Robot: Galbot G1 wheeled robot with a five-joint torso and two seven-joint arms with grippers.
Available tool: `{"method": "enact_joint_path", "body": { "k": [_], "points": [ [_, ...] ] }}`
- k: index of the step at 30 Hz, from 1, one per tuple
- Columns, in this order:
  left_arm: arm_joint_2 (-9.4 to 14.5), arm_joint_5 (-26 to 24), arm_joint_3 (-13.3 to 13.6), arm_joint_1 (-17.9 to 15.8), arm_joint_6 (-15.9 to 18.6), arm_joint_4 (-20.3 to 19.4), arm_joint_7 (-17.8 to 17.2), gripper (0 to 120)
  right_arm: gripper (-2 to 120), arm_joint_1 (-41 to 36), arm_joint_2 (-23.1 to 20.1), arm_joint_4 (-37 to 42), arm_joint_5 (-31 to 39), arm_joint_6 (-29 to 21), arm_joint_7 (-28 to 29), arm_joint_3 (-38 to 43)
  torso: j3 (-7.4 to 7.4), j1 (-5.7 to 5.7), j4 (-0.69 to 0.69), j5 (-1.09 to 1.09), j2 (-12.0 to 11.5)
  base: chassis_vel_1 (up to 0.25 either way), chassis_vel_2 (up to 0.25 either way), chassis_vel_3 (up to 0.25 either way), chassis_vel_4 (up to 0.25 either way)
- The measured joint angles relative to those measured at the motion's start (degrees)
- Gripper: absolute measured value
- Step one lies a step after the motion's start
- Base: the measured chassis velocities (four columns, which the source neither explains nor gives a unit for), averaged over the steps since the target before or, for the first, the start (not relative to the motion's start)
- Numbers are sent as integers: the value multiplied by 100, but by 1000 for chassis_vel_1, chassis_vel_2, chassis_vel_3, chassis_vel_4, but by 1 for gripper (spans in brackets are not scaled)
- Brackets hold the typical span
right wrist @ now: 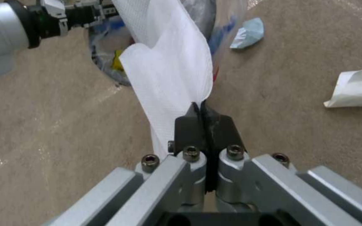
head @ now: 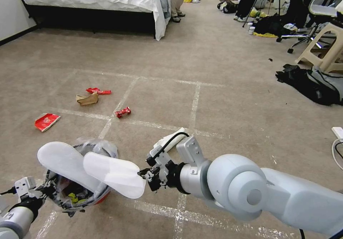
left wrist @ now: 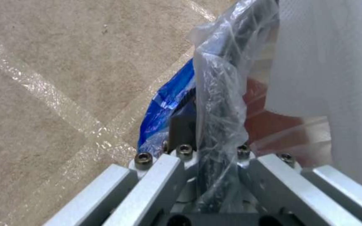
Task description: Pick up the trash bin and place the garbage on the floor into it.
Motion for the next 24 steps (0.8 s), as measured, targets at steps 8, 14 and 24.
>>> {"method": "enact_joint_path", "body": {
  "k": [8,14,24],
  "points": [
    [4,17,49,-4,-1,8,-4,1,0,-51,-41,39,89,0,170,31,0,0,0,0,0,0,0,0,0],
    [-7,40,83,41,-1,-62,-4,1,0,-43,73,-81,158,0,265,1,0,0,0,0,0,0,0,0,0],
    [-9,46,119,124,1,-264,3,1,0,172,416,-518,162,0,280,-225,0,0,0,0,0,0,0,0,0]
  ]
}}
